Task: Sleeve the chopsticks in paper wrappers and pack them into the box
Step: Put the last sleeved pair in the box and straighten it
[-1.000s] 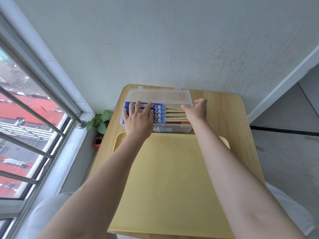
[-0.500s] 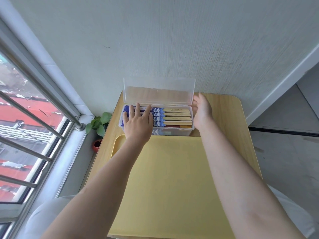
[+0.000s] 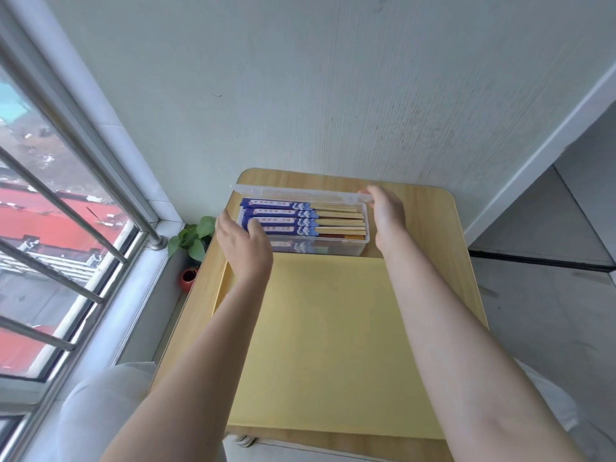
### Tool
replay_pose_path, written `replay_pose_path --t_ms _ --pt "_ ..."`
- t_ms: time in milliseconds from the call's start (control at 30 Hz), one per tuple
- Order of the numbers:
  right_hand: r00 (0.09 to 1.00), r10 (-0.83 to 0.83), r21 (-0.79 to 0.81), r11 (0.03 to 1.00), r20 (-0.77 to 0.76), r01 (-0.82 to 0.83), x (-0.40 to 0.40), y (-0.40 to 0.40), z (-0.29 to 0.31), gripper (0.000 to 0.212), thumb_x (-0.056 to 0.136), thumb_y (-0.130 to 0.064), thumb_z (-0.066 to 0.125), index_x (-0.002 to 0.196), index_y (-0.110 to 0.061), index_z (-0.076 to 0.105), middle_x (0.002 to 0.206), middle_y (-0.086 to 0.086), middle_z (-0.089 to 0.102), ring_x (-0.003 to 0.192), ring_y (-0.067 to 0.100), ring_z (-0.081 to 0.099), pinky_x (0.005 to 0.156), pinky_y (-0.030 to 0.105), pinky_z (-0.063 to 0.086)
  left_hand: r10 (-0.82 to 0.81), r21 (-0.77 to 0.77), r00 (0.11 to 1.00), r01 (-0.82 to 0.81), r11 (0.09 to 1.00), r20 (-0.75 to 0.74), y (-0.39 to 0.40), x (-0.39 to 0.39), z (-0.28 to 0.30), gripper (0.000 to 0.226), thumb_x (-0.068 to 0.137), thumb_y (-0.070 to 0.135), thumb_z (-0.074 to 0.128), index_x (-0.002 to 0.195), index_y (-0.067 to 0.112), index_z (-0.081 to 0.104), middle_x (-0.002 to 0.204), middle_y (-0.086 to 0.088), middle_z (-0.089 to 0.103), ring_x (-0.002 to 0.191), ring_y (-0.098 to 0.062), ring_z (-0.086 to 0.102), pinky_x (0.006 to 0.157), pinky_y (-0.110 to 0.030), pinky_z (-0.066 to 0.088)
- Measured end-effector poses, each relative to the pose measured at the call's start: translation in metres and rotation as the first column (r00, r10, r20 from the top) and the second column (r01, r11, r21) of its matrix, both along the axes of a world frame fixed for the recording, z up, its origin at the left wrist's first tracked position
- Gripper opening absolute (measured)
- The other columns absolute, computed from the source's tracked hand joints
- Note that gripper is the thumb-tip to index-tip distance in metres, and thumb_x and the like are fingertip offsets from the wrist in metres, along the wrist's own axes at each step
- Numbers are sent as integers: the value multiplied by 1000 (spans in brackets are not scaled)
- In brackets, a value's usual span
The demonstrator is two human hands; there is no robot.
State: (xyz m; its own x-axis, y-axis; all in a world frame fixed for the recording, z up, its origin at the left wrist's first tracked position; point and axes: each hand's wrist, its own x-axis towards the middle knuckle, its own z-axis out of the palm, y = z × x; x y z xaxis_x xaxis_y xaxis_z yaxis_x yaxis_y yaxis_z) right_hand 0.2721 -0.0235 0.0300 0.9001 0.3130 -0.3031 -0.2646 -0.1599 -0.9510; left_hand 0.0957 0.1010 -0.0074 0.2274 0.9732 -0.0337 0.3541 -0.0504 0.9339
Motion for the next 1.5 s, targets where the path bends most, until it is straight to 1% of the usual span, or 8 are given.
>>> replay_pose_path --t_ms 167,267,433,567,800,1067,1167,1500 --pt "993 56 -93 995 105 -46 -12 -9 -10 18 97 -22 56 105 -13 69 100 -1 65 86 12 58 63 24 44 29 -389 984 42 920 175 30 1 18 56 104 41 29 158 25 28 161 3 32 145 -19 34 120 -42 26" --pt "993 52 -88 995 108 -42 -12 -11 -14 17 98 -23 54 104 -17 68 103 -1 67 94 15 61 70 26 48 25 -477 973 89 874 229 39 3 25 57 103 56 26 154 30 36 154 5 41 139 -19 42 119 -42 30" --pt "994 42 -80 996 97 -34 -10 -5 -19 16 98 -24 53 103 -18 66 101 0 66 98 20 62 80 32 50 4 -464 972 108 879 233 42 11 27 48 104 58 25 134 29 48 109 9 60 109 -16 59 107 -38 41" --pt "995 26 -76 997 98 -18 -9 -2 -19 16 98 -23 52 103 -19 66 100 -1 65 98 20 61 78 31 49 -21 -430 975 116 895 220 50 11 16 66 94 67 26 149 34 40 143 5 53 129 -21 53 113 -47 39" --pt "995 -4 -48 999 103 9 -15 -7 -32 36 96 -15 53 132 -16 57 120 -8 58 111 12 55 89 25 46 15 -322 977 56 945 213 39 2 10 52 104 43 39 153 25 37 150 4 45 132 -16 45 103 -30 35" --pt "1000 26 -131 991 2 -26 -33 -18 -59 38 97 -35 64 126 -12 57 119 1 64 97 15 58 66 20 42 -9 -348 990 58 936 142 34 -15 -10 47 97 30 58 143 21 52 125 3 60 111 -19 59 88 -30 46" --pt "999 33 -161 986 1 -32 -34 -18 -60 35 98 -38 61 123 -13 61 112 1 66 89 13 59 63 21 42 -44 -379 991 88 921 123 36 -18 -16 31 98 34 57 122 18 65 99 3 67 96 -20 62 81 -29 48" --pt "998 45 -182 983 50 -35 -34 -17 -63 17 100 -36 56 102 -23 67 91 -9 66 82 10 60 67 26 45 17 -436 990 46 899 138 44 -16 -13 6 94 25 67 93 31 66 93 6 70 101 -21 69 97 -39 56"
